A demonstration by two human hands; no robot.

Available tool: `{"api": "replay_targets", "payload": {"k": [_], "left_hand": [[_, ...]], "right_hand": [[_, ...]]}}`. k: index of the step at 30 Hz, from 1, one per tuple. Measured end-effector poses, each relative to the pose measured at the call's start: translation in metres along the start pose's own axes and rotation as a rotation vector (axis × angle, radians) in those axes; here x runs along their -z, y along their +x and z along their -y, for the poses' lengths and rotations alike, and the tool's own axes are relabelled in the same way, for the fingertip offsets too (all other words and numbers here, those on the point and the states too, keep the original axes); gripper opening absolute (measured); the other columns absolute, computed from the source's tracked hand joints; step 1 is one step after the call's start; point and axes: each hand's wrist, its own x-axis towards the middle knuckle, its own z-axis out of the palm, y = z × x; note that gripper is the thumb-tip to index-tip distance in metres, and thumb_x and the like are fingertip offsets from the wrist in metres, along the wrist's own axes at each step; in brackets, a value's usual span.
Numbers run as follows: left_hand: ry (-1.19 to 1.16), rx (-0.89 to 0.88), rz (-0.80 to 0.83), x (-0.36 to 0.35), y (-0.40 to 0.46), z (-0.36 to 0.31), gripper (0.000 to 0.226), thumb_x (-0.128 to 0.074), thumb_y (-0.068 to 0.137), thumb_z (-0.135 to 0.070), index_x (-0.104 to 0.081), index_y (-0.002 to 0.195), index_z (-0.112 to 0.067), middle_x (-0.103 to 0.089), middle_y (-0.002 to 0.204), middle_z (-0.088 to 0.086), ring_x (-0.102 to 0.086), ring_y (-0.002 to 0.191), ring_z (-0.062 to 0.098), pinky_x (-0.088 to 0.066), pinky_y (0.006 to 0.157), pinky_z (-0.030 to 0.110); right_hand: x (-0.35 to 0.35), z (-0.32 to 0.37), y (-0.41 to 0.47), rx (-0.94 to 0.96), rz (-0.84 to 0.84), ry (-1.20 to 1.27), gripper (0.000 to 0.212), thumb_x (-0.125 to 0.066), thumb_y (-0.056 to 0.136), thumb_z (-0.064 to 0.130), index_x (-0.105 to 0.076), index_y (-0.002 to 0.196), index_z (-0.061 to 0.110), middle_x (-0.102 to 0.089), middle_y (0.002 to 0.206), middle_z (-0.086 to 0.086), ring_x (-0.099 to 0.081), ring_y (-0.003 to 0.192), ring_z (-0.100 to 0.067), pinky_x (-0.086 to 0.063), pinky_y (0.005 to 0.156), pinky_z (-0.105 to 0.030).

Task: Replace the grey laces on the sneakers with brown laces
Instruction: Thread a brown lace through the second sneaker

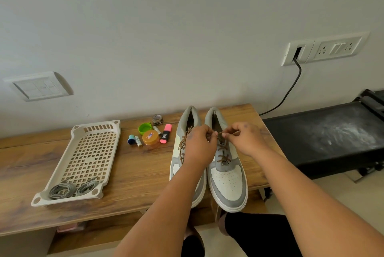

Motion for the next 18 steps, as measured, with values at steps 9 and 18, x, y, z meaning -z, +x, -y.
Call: {"api": "replay_targets", "payload": {"k": [9, 18], "left_hand": [[0.244, -0.294, -0.018, -0.01, 0.005, 0.006, 0.017, -0.055, 0.099, -0.021, -0.062, 0.091, -0.008, -0.047, 0.091, 0.0, -0.049, 0.076, 0.014, -0.04, 0.067, 0.024], [0.306, -0.352, 0.109, -0.018, 0.008, 0.003, 0.02, -0.049, 0.101, -0.022, -0.061, 0.09, -0.01, -0.048, 0.089, 0.003, -0.049, 0.073, 0.019, -0.047, 0.064, 0.036]], "right_hand": [[-0.003, -0.008, 0.008, -0.339, -0.026, 0.609, 0.03, -0.068, 0.085, -0.005, -0.058, 0.095, 0.021, -0.068, 0.101, -0.016, -0.069, 0.095, -0.028, -0.06, 0.082, -0.04], [-0.004, -0.01, 0.008, -0.345, -0.01, 0.668, 0.032, -0.068, 0.085, -0.005, -0.057, 0.096, 0.022, -0.067, 0.102, -0.018, -0.068, 0.098, -0.029, -0.059, 0.084, -0.041]]}}
